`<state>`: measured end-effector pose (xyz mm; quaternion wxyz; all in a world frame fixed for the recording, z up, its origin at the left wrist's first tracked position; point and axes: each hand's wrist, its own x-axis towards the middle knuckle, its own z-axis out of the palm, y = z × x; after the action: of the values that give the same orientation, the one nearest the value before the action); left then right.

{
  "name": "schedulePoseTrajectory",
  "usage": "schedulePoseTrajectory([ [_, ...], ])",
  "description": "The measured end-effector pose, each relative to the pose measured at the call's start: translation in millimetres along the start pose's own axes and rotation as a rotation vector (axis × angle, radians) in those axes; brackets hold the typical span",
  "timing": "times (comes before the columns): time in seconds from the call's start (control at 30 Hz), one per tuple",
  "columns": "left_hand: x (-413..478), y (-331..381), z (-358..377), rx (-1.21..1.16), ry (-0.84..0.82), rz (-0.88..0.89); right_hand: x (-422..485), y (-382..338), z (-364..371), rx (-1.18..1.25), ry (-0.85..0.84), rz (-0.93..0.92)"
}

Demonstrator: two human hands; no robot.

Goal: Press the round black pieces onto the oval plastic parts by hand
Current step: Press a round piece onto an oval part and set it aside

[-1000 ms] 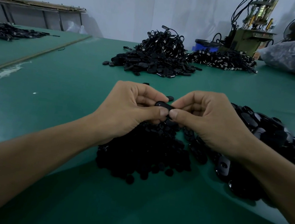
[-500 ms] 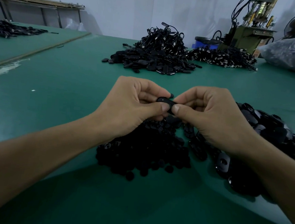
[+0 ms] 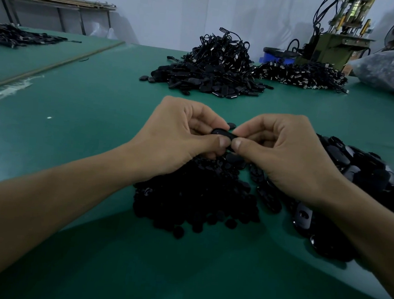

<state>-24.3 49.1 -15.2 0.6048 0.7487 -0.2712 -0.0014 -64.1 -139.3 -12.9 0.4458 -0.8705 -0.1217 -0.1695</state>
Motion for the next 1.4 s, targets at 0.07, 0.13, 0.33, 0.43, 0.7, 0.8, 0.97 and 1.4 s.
schedulePoseTrajectory([
  [0.07, 0.8, 0.4, -2.5, -0.004, -0.025, -0.008, -0.1, -0.3, -0.1, 0.018, -0.021, 0.013],
  [0.13, 1.4, -0.2, -4.6, -0.014, -0.042, -0.017, -0.3, -0.7, -0.2, 0.022, -0.044, 0.015],
  [0.33, 1.4, -2.1, -1.9, -0.002, -0.05, -0.02, 0.0, -1.4, -3.0, -0.01, -0.046, 0.014],
  [0.43, 1.7, -1.8, -0.7, 0.043, -0.034, 0.016, 0.7, -0.8, -2.7, -0.017, -0.034, 0.023],
  [0.7, 3.8, -4.9, -1.5, 0.169, 0.011, 0.064, 1.9, 0.4, -0.3, -0.068, -0.038, 0.014],
  [0.8, 7.8, -5.3, -3.8, 0.159, 0.022, 0.06, 1.9, -1.9, -3.3, -0.024, -0.064, 0.017],
  [0.97, 25.4, -14.7, -24.4, 0.132, 0.163, -0.032, 0.6, -7.5, -21.9, -0.382, -0.079, -0.02],
  [1.4, 60.2, -55.7, -60.3, 0.586, 0.296, -0.213, -19.5, -23.0, -38.6, -0.739, -0.511, 0.23],
])
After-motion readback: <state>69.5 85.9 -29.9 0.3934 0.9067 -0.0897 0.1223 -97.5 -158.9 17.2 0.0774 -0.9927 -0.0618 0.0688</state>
